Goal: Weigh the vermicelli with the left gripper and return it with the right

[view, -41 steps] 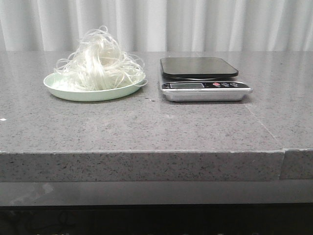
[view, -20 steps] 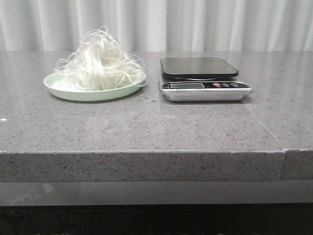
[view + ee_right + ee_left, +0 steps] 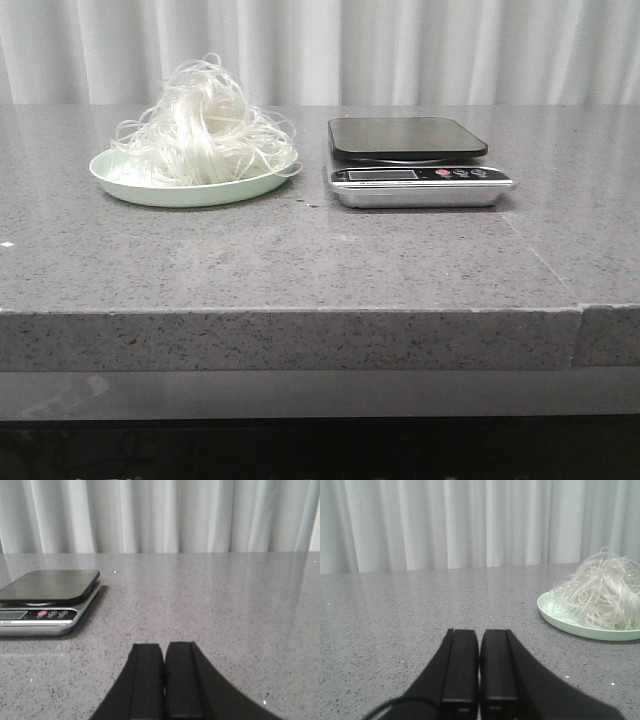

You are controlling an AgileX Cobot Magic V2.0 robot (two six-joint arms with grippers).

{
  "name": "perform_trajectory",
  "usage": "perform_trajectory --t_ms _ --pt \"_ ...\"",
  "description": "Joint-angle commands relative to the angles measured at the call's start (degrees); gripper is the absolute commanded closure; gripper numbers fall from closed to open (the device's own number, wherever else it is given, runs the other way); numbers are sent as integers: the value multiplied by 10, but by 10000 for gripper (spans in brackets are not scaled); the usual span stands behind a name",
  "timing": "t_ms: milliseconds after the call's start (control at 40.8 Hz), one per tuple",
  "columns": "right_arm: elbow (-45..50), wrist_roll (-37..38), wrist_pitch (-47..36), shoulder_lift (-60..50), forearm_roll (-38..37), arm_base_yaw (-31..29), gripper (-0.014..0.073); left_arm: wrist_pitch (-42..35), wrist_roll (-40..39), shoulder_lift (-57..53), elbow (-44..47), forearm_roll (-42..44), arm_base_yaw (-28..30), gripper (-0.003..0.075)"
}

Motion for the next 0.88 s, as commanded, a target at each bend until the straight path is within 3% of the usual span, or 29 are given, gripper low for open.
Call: perform_trajectory --t_ms 0,857 --pt "-5 -2 -63 -8 -10 -4 444 -45 -6 -11 5 -6 -3 578" --pt "-5 -2 -64 -8 -19 -4 444 -45 -6 -11 5 -6 -3 578"
